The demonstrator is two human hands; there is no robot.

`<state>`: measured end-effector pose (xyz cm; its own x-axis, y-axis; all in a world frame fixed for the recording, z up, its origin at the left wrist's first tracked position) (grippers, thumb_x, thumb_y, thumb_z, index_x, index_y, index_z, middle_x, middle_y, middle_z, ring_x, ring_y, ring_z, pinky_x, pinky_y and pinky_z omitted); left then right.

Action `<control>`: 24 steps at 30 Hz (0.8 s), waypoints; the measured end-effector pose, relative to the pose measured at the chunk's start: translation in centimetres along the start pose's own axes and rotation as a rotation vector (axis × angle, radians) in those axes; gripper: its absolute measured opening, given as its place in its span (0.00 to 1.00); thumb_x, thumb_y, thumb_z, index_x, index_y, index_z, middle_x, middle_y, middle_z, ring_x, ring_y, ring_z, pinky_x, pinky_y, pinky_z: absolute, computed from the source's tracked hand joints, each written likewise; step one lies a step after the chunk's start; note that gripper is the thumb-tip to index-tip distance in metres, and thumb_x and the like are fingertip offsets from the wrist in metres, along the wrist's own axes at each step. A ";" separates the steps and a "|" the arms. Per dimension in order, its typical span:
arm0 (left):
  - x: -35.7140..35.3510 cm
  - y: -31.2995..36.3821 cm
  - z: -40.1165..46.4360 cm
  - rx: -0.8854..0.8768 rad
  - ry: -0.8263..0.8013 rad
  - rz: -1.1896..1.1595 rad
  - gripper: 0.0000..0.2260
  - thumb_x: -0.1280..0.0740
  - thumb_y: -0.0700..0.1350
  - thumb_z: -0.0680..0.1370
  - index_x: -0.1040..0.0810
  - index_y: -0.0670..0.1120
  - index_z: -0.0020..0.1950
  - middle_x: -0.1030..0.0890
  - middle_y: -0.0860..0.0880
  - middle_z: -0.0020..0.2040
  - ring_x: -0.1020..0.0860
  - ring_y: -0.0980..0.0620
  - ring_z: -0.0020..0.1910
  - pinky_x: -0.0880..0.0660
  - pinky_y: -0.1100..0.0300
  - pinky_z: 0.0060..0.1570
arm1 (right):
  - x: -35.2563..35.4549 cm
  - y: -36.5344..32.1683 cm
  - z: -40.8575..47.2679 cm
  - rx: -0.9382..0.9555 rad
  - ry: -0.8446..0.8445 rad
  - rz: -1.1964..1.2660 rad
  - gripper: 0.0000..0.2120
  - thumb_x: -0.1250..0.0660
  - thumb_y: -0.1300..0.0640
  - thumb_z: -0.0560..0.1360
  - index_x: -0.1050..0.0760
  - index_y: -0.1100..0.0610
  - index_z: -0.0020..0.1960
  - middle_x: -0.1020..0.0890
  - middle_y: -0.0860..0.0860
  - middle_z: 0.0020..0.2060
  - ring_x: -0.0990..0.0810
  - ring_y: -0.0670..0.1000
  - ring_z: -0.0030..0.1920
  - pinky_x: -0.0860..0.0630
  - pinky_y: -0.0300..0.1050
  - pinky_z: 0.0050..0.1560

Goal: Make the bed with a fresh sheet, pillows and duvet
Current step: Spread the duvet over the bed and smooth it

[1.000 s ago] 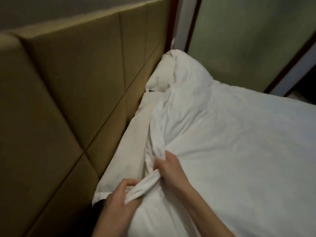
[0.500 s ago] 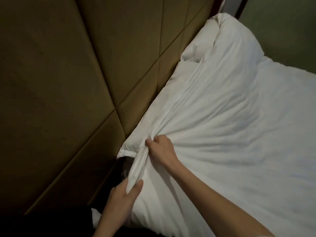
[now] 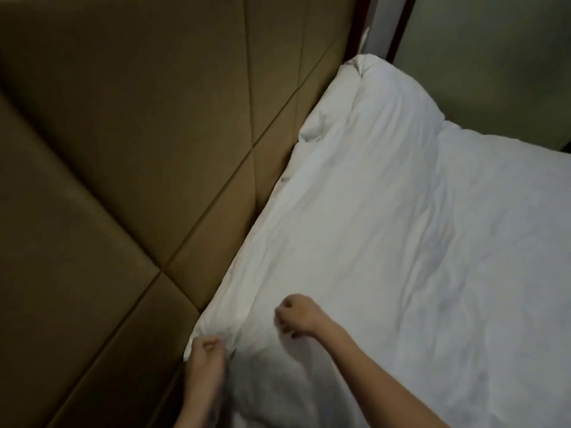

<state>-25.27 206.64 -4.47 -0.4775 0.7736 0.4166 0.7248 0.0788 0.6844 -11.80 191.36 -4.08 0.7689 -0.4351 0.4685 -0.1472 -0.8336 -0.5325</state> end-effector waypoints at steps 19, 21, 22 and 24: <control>-24.7 25.4 18.8 -0.650 -0.027 0.769 0.27 0.45 0.66 0.76 0.35 0.48 0.66 0.27 0.46 0.65 0.27 0.47 0.61 0.29 0.54 0.58 | 30.8 -1.6 24.6 -0.136 0.718 -0.653 0.13 0.43 0.59 0.79 0.24 0.57 0.59 0.21 0.53 0.58 0.23 0.56 0.59 0.30 0.44 0.52; -23.0 27.4 17.3 -0.816 0.074 0.826 0.18 0.50 0.64 0.79 0.31 0.51 0.51 0.20 0.49 0.53 0.22 0.49 0.50 0.28 0.57 0.46 | 32.0 -1.3 22.2 -0.070 0.812 -0.306 0.15 0.48 0.56 0.81 0.24 0.60 0.57 0.21 0.58 0.58 0.24 0.59 0.58 0.31 0.46 0.53; -21.8 28.9 16.3 -0.876 0.128 0.820 0.18 0.52 0.62 0.80 0.31 0.51 0.46 0.20 0.50 0.47 0.22 0.49 0.45 0.31 0.57 0.41 | 33.1 -2.1 20.7 0.009 0.878 -0.117 0.17 0.49 0.54 0.82 0.24 0.62 0.55 0.21 0.60 0.56 0.24 0.60 0.57 0.31 0.48 0.53; -18.8 32.8 13.7 -1.000 0.227 0.690 0.19 0.52 0.60 0.81 0.32 0.50 0.40 0.22 0.49 0.38 0.23 0.47 0.38 0.34 0.57 0.36 | 36.0 -5.6 16.4 0.248 1.026 0.170 0.19 0.48 0.52 0.82 0.24 0.62 0.46 0.20 0.60 0.48 0.23 0.59 0.51 0.30 0.49 0.51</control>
<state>14.29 203.27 1.97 -0.2939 0.3281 0.8978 0.2088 -0.8945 0.3952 26.86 185.95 4.21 -0.1578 -0.7138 0.6823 0.0168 -0.6928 -0.7209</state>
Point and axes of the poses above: each hand's wrist, its own z-axis towards the middle knuckle, its own x-axis out of the back of the hand, y = z × x, the point moved 7 cm from there along z, towards the middle knuckle
